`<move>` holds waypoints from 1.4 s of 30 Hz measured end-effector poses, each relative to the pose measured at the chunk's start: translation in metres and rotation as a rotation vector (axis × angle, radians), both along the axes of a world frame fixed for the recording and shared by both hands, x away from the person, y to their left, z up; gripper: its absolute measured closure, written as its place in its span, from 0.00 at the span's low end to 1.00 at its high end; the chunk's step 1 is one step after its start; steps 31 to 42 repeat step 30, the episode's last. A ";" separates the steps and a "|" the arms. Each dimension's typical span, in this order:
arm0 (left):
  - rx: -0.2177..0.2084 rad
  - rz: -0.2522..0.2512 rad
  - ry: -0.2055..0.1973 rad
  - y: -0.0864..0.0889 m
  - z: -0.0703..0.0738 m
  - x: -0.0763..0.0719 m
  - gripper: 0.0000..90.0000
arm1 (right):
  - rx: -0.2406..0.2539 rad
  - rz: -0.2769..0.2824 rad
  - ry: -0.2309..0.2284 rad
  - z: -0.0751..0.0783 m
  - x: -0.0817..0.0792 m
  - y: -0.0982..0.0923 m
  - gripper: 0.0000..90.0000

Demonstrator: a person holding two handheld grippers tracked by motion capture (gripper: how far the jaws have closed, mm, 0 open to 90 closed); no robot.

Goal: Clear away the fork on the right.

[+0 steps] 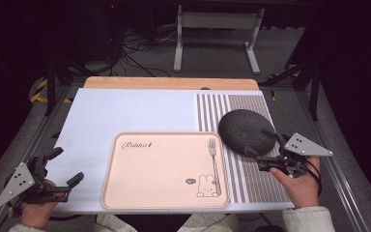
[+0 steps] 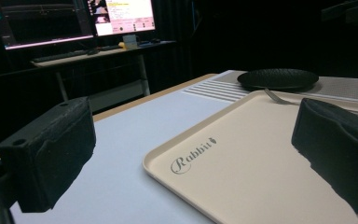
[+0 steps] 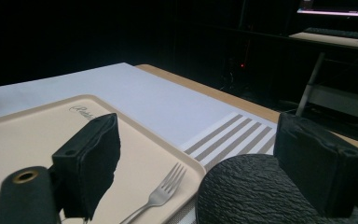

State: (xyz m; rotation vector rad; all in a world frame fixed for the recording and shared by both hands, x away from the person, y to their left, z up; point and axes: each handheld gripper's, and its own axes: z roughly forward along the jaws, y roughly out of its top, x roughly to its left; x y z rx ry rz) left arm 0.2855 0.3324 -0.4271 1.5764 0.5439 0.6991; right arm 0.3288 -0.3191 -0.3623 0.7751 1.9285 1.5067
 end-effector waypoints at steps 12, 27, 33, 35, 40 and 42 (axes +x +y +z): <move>-0.001 0.000 0.000 0.000 0.000 0.000 0.00 | 0.053 -0.047 -0.024 -0.033 -0.012 -0.031 0.17; -0.002 -0.001 -0.003 0.000 0.001 -0.001 0.00 | 0.050 -0.062 0.046 -0.072 -0.014 -0.039 0.17; -0.002 0.000 -0.002 0.001 0.001 -0.001 0.00 | 0.049 -0.057 0.045 -0.072 -0.014 -0.038 0.17; -0.002 0.000 -0.002 0.001 0.001 -0.001 0.00 | 0.049 -0.057 0.045 -0.072 -0.014 -0.038 0.17; -0.002 0.000 -0.002 0.001 0.001 -0.001 0.00 | 0.049 -0.057 0.045 -0.072 -0.014 -0.038 0.17; -0.002 0.000 -0.002 0.001 0.001 -0.001 0.00 | 0.049 -0.057 0.045 -0.072 -0.014 -0.038 0.17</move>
